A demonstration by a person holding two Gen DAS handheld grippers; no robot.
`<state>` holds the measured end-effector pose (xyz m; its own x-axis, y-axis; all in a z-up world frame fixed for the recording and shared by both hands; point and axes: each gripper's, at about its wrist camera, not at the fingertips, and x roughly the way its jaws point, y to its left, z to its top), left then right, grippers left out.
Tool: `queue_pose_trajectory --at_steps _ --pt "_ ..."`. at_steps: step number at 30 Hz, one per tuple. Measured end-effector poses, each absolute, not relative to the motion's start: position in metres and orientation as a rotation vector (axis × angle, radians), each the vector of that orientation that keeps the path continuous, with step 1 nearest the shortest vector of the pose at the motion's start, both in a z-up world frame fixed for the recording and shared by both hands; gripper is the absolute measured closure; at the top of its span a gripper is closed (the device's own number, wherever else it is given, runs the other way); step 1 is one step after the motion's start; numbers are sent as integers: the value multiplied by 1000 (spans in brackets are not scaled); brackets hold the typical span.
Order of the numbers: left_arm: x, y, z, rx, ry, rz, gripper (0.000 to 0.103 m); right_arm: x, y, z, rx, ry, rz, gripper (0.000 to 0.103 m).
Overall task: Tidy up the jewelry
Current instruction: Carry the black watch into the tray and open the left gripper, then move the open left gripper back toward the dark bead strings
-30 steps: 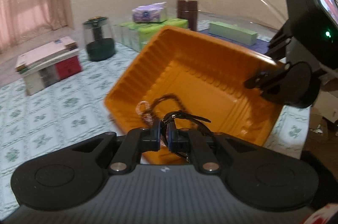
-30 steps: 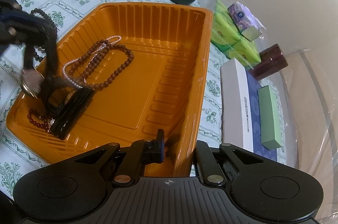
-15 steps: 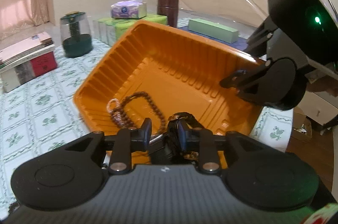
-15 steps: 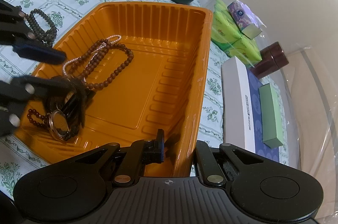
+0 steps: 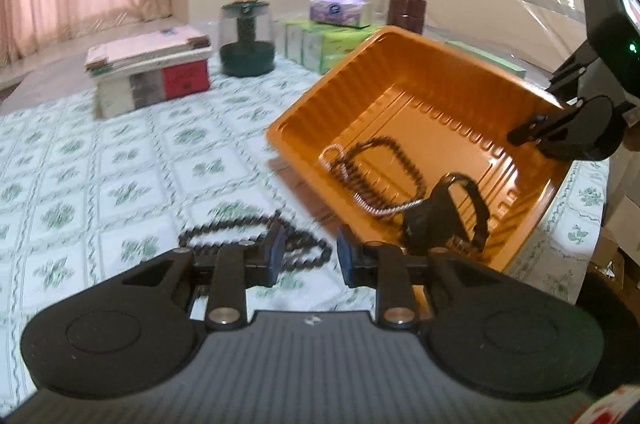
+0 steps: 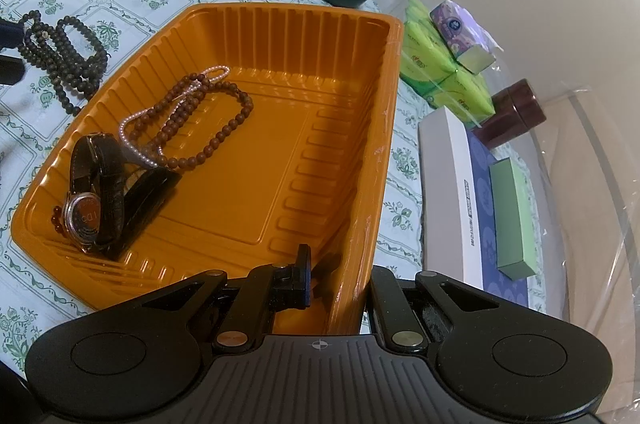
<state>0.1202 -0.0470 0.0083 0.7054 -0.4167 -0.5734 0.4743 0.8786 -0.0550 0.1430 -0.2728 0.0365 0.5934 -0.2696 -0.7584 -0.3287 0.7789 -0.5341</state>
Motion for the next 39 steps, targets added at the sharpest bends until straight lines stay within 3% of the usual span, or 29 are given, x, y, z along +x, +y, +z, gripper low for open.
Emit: queue_pose_trajectory --at_steps 14,27,33,36,39 --pt "84 9 -28 201 642 -274 77 142 -275 35 -689 963 35 94" --pt "113 15 -42 319 657 -287 77 142 -273 35 -698 966 30 94" --pt "127 13 -50 331 709 -307 86 141 -272 35 -697 967 30 94" --pt "127 12 -49 318 727 -316 97 141 -272 35 -697 966 30 94" --pt "122 11 -46 330 722 -304 97 141 -272 35 -697 966 30 94"
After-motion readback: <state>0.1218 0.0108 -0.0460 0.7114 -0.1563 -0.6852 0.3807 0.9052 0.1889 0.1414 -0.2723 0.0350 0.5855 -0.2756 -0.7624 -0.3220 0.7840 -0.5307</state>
